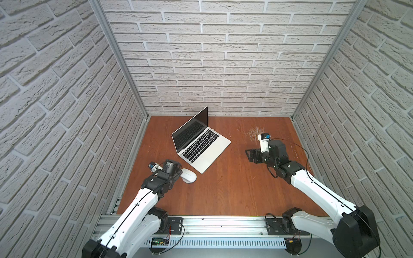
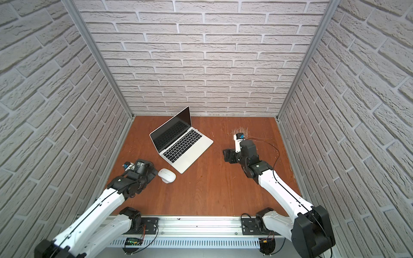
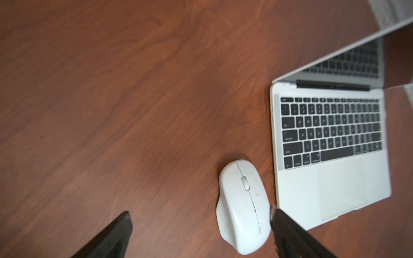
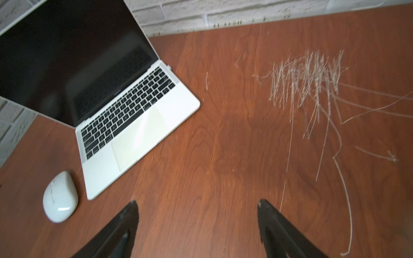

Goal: Remove the wireless mouse receiver from the laptop
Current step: Pick up the mouse from the center of the board.

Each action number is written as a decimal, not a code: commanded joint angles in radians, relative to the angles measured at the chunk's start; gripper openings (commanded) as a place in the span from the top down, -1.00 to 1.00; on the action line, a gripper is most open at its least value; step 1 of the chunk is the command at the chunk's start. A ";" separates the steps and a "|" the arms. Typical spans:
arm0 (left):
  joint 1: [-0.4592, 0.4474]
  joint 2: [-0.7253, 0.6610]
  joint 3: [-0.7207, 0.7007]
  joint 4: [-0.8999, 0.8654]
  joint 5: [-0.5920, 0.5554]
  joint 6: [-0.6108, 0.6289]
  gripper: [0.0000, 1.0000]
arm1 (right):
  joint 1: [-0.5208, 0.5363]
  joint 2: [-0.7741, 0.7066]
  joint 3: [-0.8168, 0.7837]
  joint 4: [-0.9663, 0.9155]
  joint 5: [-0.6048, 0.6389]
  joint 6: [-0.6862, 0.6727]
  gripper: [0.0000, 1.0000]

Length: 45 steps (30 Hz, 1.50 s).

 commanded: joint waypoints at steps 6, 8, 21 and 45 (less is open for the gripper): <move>-0.141 0.387 0.253 -0.019 -0.148 -0.163 -0.96 | 0.008 -0.074 -0.053 -0.083 -0.035 -0.024 -0.72; -0.155 0.454 0.289 -0.019 -0.151 -0.179 -0.97 | 0.010 -0.085 -0.058 -0.084 -0.040 -0.022 -0.72; -0.202 0.631 0.342 -0.005 -0.141 -0.255 -0.89 | 0.012 -0.089 -0.070 -0.078 -0.062 -0.008 -0.71; -0.210 0.761 0.277 0.062 -0.123 -0.266 -0.59 | 0.018 -0.055 -0.074 -0.073 -0.083 -0.001 -0.64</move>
